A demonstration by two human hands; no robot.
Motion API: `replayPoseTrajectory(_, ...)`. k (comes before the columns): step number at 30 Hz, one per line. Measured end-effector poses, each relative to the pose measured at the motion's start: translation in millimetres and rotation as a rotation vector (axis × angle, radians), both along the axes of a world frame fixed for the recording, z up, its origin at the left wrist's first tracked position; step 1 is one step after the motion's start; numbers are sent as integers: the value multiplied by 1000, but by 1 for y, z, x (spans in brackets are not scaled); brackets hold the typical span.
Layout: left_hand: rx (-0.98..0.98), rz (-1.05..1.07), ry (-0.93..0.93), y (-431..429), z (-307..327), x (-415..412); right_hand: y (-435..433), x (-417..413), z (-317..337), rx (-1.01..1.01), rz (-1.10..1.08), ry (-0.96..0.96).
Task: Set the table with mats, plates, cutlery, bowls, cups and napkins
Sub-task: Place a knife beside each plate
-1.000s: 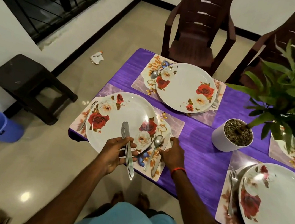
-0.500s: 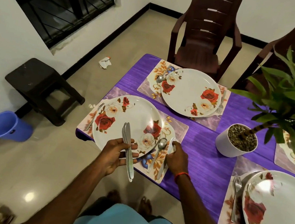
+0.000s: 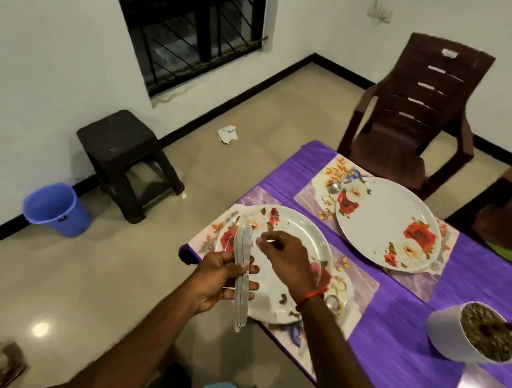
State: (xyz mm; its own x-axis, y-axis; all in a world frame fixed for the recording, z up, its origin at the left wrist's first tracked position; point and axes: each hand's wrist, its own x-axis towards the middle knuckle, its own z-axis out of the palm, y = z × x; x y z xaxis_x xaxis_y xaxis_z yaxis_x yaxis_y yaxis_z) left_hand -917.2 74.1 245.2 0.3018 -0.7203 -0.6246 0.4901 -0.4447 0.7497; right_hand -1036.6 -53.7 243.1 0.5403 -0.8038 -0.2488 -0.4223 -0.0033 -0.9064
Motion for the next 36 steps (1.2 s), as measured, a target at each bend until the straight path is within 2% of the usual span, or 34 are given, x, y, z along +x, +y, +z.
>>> replayPoseTrajectory(4,-28,41,-18,12,3,55,27,68,-3,2,162,31)
replayPoseTrajectory(17,-9,170,-73,69,0,248,72,273,-6,200,223,-21)
replayPoseTrajectory(26,-18,273,-102,85,-4,314,83,349,-8,291,260,-35)
replayPoseTrajectory(36,7,291,-122,51,-5,396,46,433,-17,319,289,-87)
